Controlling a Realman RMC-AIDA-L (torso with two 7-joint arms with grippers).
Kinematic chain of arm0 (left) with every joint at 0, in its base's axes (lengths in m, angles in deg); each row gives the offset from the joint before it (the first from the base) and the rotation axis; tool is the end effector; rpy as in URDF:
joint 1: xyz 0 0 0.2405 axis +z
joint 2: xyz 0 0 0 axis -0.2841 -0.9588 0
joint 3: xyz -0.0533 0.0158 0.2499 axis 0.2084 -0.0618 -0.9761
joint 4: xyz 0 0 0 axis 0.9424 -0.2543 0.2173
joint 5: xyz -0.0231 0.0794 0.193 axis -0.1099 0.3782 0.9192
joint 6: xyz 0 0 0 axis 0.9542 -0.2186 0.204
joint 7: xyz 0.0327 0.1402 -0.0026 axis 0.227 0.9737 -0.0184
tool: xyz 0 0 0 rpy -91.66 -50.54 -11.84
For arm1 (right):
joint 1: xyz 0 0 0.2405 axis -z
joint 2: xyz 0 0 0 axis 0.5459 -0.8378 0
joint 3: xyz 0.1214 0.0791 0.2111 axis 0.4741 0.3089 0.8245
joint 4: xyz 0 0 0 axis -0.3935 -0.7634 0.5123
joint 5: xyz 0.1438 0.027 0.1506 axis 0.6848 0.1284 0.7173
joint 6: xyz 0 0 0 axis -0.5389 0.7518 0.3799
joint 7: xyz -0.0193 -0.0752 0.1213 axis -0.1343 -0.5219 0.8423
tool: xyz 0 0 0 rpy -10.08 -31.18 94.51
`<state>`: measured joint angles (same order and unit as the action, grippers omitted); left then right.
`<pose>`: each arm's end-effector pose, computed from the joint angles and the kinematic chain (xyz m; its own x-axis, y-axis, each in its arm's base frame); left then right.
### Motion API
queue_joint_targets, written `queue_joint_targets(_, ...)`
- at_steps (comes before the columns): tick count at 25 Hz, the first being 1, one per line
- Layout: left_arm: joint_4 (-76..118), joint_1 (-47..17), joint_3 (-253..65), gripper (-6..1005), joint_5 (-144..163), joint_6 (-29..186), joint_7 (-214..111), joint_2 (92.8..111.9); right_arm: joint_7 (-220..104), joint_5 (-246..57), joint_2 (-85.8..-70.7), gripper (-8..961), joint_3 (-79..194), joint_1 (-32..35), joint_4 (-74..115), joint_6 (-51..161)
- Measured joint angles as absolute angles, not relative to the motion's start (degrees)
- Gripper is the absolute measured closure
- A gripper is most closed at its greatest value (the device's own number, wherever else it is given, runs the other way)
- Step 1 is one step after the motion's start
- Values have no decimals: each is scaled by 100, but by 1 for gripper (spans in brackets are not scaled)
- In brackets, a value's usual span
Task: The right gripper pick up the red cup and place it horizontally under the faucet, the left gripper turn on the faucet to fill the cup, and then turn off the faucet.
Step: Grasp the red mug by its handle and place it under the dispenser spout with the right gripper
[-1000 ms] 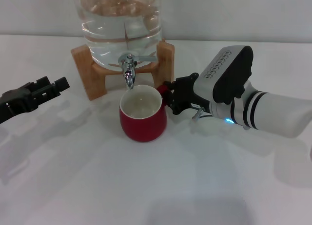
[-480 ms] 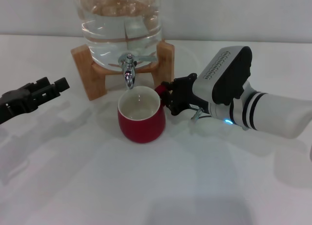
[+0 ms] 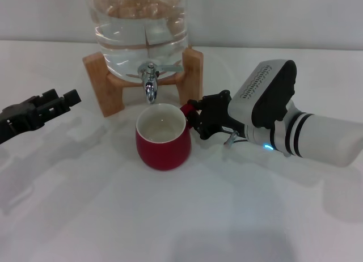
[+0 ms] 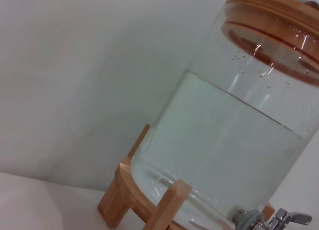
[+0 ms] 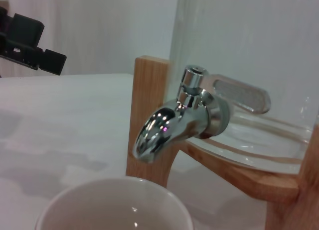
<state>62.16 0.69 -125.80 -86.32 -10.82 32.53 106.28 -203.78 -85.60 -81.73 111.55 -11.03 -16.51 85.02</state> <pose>-0.3263 0.3014 0.0575 0.3802 0.4672 0.7982 0.8610 -0.4941 -0.1210 0.1625 0.3902 -0.1334 0.9329 -0.1119 -0.3423 -0.2889 -0.8001 -0.5257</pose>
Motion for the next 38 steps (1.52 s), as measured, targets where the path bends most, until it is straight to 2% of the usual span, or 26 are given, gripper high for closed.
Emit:
queue_joint_targets(20, 6216, 93, -12580, 139, -8630, -1066, 3253, 10627, -20367, -8555, -8172, 643, 11180, -1094, -1658, 8581)
queue_joint_targets(38, 6216, 87, -12580, 140, -8611, -1087, 3254, 10627, -20369, -8573, -8173, 641, 11157, -1116, -1551, 8631)
